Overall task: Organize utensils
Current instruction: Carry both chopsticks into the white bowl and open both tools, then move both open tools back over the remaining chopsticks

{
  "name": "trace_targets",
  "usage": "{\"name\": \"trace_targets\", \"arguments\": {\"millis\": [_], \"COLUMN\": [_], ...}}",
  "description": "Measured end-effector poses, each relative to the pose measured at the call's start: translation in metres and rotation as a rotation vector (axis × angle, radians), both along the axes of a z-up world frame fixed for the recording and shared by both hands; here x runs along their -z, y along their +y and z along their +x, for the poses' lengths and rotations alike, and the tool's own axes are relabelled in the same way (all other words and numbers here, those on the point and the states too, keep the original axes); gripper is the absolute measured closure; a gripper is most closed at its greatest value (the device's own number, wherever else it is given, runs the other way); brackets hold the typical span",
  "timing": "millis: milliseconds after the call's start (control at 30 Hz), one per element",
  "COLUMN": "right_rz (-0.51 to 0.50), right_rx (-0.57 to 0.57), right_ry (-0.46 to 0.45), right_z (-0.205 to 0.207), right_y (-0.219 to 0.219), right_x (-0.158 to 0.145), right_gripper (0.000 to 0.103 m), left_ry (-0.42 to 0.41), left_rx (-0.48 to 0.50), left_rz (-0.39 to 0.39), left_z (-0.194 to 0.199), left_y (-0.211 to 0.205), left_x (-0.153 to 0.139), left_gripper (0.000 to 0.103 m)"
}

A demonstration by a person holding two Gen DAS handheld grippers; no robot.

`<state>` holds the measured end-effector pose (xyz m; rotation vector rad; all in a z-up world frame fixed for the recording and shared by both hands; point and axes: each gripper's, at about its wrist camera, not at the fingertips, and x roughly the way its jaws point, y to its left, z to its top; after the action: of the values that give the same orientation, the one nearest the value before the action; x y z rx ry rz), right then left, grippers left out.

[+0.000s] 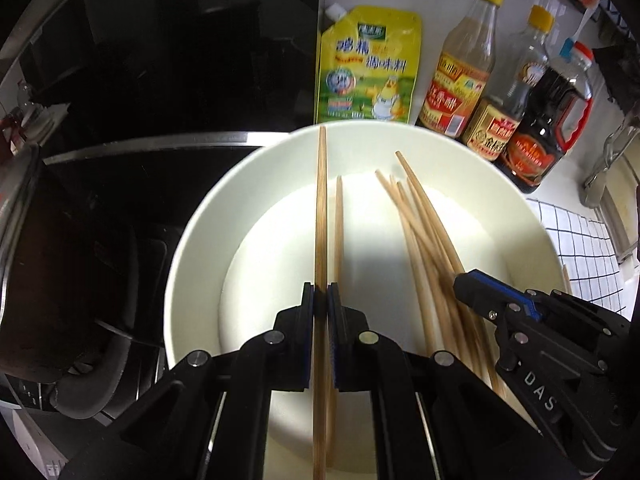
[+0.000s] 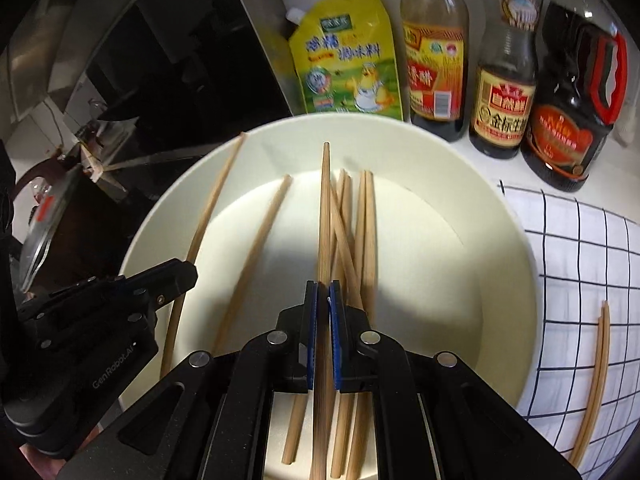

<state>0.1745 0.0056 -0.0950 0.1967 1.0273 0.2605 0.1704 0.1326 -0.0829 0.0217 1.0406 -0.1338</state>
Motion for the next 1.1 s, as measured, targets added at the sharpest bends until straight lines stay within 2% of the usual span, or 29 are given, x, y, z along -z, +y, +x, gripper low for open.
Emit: {"name": "trace_targets", "arguments": {"millis": [100,200,300,367,400,833,1100], "right_rz": [-0.006,-0.012,-0.033,-0.037,-0.033,-0.042,-0.041], "right_rx": [0.006,0.011,0.021,0.03,0.034,0.053,0.066], "right_ry": [0.013,0.014,-0.007,-0.018,-0.025,-0.078,-0.101], "right_z": [-0.001,-0.002,-0.007,-0.011,-0.014,-0.063,-0.099], "right_y": [0.0,-0.001,-0.003,-0.006,-0.008,-0.029,-0.053], "right_x": [0.004,0.003,-0.004,-0.01,-0.013,-0.046,-0.064], "right_gripper": [0.097,0.093,0.086,0.084,0.084,0.081,0.078], "left_ry": [0.008,0.024,0.024,0.003,-0.015,-0.099,-0.117], "left_rx": [-0.005,-0.017,-0.038,-0.052,-0.059,-0.067,-0.069], "left_rz": [-0.002,-0.005,-0.007,-0.011,-0.012,-0.023,-0.03], "left_z": [0.001,0.001,0.001,-0.003,-0.006,-0.046,-0.073], "left_y": [0.003,0.006,0.011,0.015,0.017,0.018,0.004], "left_x": [0.004,0.005,0.003,-0.003,-0.007,-0.046,-0.061], "left_gripper": [0.095,0.087,0.067,0.042,0.038,0.034,0.032]}}
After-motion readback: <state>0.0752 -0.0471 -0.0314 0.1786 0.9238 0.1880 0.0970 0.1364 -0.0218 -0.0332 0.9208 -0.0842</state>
